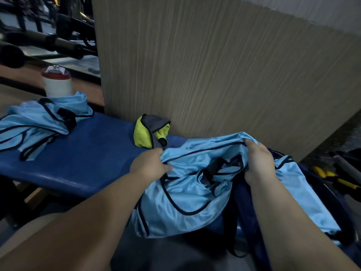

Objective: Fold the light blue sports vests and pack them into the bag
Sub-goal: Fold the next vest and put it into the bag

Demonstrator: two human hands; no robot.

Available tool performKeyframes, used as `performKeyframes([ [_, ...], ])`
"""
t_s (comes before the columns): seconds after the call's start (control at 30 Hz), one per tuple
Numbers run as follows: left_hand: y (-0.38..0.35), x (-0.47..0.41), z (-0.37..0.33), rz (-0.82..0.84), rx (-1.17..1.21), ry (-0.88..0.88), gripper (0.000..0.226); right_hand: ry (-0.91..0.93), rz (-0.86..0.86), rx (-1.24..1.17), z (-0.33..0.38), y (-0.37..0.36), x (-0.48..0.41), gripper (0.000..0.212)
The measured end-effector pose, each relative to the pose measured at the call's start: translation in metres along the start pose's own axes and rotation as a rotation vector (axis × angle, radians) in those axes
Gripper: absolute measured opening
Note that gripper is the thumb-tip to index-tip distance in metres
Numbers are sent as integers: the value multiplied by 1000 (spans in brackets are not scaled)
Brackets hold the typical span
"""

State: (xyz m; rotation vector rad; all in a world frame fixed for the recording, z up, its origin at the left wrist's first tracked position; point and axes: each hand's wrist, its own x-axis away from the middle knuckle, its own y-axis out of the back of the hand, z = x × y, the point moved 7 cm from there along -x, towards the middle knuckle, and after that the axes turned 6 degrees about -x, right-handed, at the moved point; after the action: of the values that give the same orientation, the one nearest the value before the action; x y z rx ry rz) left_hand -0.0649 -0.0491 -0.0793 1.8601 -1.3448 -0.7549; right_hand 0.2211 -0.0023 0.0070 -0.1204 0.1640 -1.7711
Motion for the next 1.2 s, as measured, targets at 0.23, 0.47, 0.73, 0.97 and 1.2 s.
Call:
performKeyframes([
  [0.23, 42, -6, 19, -92, 427, 192, 48, -88, 350, 190, -26, -10, -10, 76],
  [0.47, 34, -5, 14, 188, 993, 253, 63, -157, 472, 699, -72, -1, -11, 76],
  [0.73, 72, -10, 34, -248, 748, 124, 38, 243, -3, 695, -11, 6, 1, 27],
  [0.97, 60, -1, -1, -29, 914, 23, 30, 584, -47, 982, 13, -30, 37, 58],
  [1.2, 45, 14, -46, 393, 1161, -143, 55, -6, 617, 512, -55, -107, 77, 47],
])
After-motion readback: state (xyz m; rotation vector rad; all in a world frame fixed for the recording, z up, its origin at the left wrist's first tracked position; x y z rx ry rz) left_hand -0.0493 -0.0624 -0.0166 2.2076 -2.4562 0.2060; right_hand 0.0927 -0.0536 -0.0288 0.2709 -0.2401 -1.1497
